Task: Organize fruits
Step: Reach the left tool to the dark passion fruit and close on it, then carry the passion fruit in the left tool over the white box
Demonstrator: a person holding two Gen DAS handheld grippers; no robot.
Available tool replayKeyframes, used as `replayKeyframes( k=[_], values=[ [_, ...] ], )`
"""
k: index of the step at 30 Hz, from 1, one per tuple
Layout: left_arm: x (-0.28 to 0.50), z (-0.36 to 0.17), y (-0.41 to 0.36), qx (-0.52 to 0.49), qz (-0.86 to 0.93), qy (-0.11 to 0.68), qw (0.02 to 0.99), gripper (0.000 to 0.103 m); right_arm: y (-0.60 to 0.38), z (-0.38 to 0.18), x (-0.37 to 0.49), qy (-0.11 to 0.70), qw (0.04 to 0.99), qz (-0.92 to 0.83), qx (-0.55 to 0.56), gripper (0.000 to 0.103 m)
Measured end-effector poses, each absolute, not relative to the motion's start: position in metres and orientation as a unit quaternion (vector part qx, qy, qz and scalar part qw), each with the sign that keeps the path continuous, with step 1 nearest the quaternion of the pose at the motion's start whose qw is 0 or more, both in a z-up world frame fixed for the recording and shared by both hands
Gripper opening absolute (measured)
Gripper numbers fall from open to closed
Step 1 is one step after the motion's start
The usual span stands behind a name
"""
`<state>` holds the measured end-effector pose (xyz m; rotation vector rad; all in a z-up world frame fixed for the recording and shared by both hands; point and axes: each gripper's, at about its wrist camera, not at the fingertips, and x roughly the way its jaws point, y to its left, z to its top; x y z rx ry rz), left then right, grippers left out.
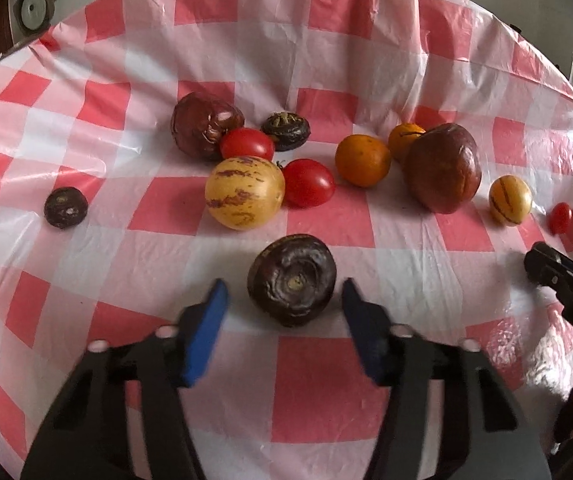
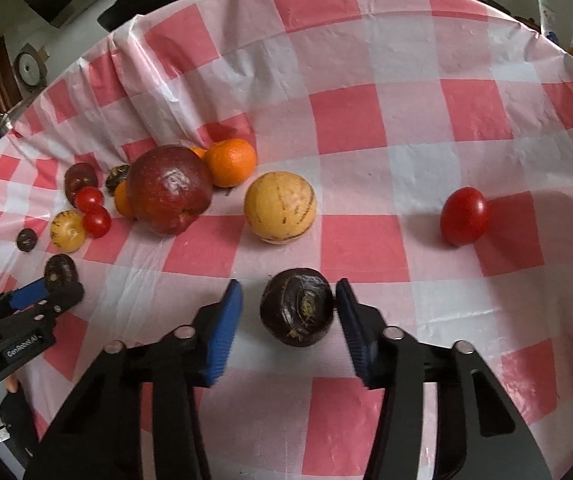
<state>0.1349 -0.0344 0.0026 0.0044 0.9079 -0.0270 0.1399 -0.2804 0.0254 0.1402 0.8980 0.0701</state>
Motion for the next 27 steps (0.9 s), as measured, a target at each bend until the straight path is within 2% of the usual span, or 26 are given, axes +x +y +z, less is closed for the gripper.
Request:
replayKeyframes(
  k=[1,2,15,21,27],
  values=[
    [0.134,0.003,-0.033,-0.002,-0.017,0.437,0.899,0.043,-0.281,0.025,0.14,0.435,0.897,0.033,0.07,0.031],
    [0.134,0.003,-0.032,-0.008,-0.021,0.436,0.9,0.042,-0.283,0.024,0.14,0.434,0.898,0.029,0.071,0.031],
    [0.123,0.011,-0.003,-0.091,-0.024,0.399,0.912,0.041,-0.304,0.025,0.13,0.405,0.903,0.035,0.137,0.031],
    [0.107,0.017,0.004,-0.093,-0.014,0.383,0.919,0.041,-0.306,0.026,0.125,0.389,0.908,0.04,0.15,0.031],
    [0.071,0.025,0.02,-0.099,0.003,0.365,0.926,0.041,-0.282,0.028,0.106,0.371,0.919,0.056,0.118,0.031]
  ],
)
